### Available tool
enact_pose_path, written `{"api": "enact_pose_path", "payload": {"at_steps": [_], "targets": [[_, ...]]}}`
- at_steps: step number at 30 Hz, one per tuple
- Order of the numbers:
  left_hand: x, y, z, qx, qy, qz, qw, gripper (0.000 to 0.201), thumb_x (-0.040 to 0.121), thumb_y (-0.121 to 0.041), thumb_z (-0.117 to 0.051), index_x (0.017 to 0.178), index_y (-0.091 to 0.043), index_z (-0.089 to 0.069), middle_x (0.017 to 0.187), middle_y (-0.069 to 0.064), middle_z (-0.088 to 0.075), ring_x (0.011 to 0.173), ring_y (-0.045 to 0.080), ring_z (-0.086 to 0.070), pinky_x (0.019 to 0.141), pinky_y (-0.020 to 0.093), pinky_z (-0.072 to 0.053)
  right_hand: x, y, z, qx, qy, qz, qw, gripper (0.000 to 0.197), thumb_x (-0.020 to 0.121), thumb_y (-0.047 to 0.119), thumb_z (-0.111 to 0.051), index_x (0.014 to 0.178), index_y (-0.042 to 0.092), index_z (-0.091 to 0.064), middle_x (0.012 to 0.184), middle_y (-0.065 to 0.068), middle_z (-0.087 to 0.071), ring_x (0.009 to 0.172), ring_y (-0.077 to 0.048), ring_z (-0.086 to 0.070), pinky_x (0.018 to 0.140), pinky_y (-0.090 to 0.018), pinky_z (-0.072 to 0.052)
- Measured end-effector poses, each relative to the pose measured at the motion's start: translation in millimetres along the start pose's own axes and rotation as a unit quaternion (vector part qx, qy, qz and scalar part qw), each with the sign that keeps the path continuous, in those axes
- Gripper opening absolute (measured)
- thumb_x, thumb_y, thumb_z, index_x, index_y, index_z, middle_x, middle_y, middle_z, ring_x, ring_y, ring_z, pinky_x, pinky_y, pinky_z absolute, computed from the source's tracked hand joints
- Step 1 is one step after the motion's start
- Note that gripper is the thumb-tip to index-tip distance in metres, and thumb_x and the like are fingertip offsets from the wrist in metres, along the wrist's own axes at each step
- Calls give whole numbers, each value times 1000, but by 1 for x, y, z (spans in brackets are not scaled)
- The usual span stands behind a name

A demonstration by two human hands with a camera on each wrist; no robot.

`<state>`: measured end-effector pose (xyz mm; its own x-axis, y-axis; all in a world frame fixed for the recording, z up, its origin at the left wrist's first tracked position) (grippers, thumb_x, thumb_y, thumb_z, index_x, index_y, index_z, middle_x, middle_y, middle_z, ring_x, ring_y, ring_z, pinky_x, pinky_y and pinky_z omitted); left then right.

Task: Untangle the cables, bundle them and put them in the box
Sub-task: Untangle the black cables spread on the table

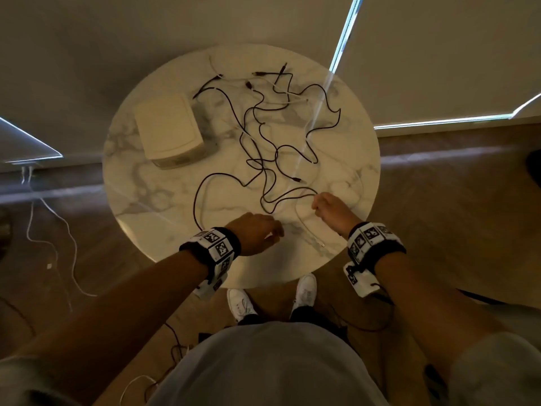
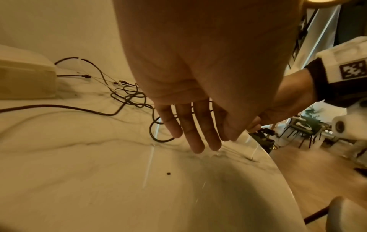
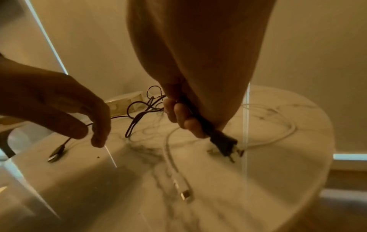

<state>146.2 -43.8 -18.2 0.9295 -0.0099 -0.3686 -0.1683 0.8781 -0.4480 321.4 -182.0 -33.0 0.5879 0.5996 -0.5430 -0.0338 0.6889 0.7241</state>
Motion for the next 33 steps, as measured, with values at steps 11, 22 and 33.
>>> {"api": "enact_pose_path", "payload": {"at_steps": [11,22,33], "targets": [[65,-38,-24,-85,66,130,986,40,100,-31,-44,139,-25,-44,131,6,-57,116,26,-56,96,37,-45,7,-39,16,193,77,-89,974,31,108,21,-36,88,8,-56,64,-4,-45,53,-16,-38,52,-28,-35],[85,-50,-29,-114,-3,196,974,21,97,-26,-49,111,-14,-58,107,7,-61,97,27,-59,75,30,-39,36,-37,25,263,130,-133,947,35,107,27,-40,88,7,-61,62,-3,-51,55,-16,-44,53,-28,-37],[53,-58,-10,-262,-197,221,919,18,94,-28,-63,99,-20,-48,100,-1,-65,78,16,-66,70,36,-56,34,-17,7,262,192,-128,937,40,108,32,-40,104,4,-69,83,-5,-59,70,-16,-53,58,-26,-38]]}}
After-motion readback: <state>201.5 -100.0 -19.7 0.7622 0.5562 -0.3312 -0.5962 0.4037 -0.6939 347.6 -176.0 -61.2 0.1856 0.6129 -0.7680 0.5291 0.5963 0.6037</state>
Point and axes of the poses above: each hand's wrist, its own x-axis towards the middle knuckle, its own z-axis out of the back of the hand, y = z × x, the point moved 3 cm from there along x, towards the middle knuckle
